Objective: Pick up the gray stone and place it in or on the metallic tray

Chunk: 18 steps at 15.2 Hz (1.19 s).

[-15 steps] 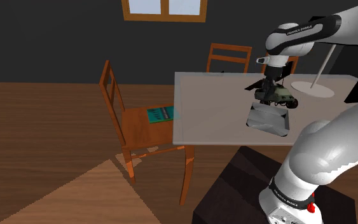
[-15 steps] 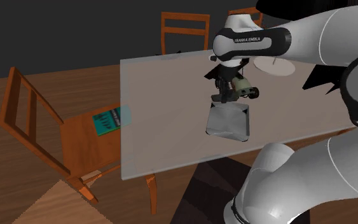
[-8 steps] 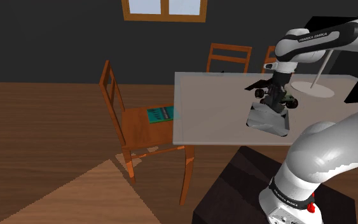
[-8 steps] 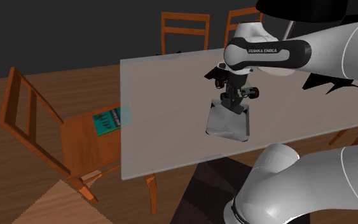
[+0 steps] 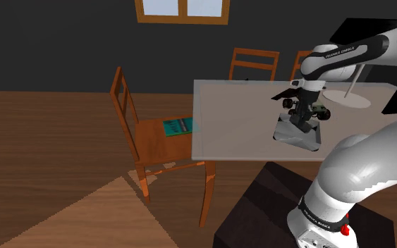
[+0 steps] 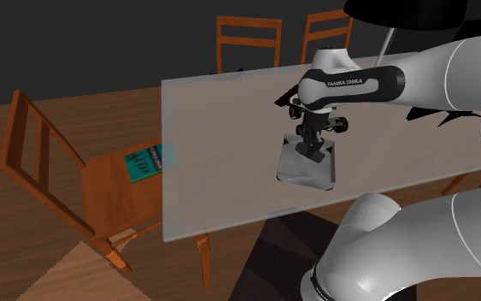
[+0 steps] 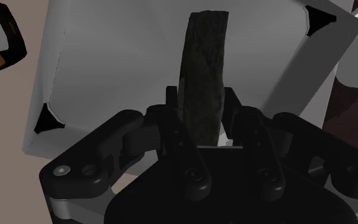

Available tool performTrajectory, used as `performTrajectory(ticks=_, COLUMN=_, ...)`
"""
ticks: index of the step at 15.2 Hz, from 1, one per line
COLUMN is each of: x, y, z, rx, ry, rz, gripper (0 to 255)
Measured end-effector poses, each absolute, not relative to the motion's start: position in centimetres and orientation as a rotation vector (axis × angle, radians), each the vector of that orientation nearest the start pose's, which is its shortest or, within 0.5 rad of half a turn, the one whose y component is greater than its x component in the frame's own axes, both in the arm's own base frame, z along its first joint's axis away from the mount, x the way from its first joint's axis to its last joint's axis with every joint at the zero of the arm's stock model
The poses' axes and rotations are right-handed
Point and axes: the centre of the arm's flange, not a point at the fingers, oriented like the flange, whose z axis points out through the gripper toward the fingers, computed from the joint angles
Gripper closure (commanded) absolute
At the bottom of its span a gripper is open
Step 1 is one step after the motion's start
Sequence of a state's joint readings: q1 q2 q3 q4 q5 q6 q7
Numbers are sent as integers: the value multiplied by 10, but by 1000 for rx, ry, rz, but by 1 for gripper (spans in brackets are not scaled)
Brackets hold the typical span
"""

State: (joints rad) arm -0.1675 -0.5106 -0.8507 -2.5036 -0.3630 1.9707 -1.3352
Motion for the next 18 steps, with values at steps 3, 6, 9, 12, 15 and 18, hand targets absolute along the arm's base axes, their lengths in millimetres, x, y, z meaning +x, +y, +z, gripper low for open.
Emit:
performTrajectory(ticks=3, x=199, y=-355, z=382, rx=-2864, ry=-863, rz=15, gripper=255)
performTrajectory(ticks=6, x=199, y=-356, z=382, rx=-2864, ry=-863, rz=15, gripper=255)
performTrajectory(ticks=9, x=199, y=-356, z=382, rx=-2864, ry=-863, rz=15, gripper=0)
performTrajectory(ticks=12, x=199, y=-356, z=382, rx=-2864, ry=-863, rz=15, gripper=0)
performTrajectory(ticks=15, x=198, y=-356, z=387, rx=-2865, ry=-863, rz=14, gripper=0)
performTrajectory(ticks=18, x=202, y=-362, z=421, rx=-2866, ry=-864, rz=14, gripper=0)
